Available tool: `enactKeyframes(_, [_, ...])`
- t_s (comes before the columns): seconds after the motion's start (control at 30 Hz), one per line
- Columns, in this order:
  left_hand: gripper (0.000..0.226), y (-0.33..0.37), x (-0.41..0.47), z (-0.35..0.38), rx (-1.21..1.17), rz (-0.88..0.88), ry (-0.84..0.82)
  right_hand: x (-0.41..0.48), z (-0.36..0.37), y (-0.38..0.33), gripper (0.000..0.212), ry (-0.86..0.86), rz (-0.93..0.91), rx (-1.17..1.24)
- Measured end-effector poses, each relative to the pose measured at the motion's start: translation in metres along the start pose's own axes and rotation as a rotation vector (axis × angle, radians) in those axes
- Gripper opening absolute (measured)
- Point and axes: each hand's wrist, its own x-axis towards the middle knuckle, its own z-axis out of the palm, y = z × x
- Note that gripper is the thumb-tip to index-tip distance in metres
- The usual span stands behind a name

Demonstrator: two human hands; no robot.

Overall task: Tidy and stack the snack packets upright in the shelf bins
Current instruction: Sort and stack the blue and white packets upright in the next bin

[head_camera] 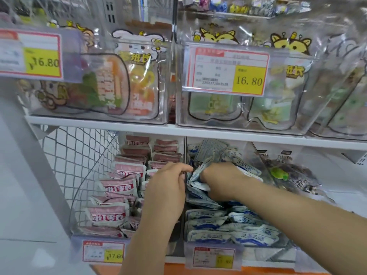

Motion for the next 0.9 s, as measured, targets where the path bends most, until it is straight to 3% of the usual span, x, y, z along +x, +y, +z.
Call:
enactKeyframes(0.2, [0.032,0.001,-0.001,0.001,-0.003,-0.006,-0.034,-0.003,-0.005,0.009,0.008,0.143,0.074,0.170])
enactKeyframes(0.3, [0.033,0.002,-0.002,0.000,0.002,0.014,-0.038,-0.020,-0.017,0.014,0.010,0.296,0.115,0.349])
enactKeyframes(0.37, [0.033,0.004,-0.002,-0.002,-0.027,0.028,-0.040,-0.033,-0.021,0.019,0.002,0.392,0.215,0.561])
enactKeyframes(0.5, [0.041,0.013,-0.005,-0.001,-0.106,0.106,-0.155,-0.047,-0.016,0.017,0.019,0.451,0.411,1.115])
enactKeyframes(0.6, [0.061,0.021,-0.009,0.004,-0.091,0.109,-0.235,-0.050,-0.017,0.010,0.028,0.503,0.438,1.351])
enactKeyframes(0.7, [0.064,0.024,-0.007,0.009,0.013,0.115,-0.169,-0.053,-0.025,-0.005,0.032,0.434,0.385,1.709])
enactKeyframes(0.8, [0.058,0.023,-0.004,0.014,0.024,0.123,-0.118,-0.060,-0.028,-0.013,0.023,0.334,0.271,1.740])
enactKeyframes(0.9, [0.043,0.017,-0.003,0.016,-0.046,0.155,-0.049,-0.067,-0.027,-0.004,0.022,0.276,0.179,1.576])
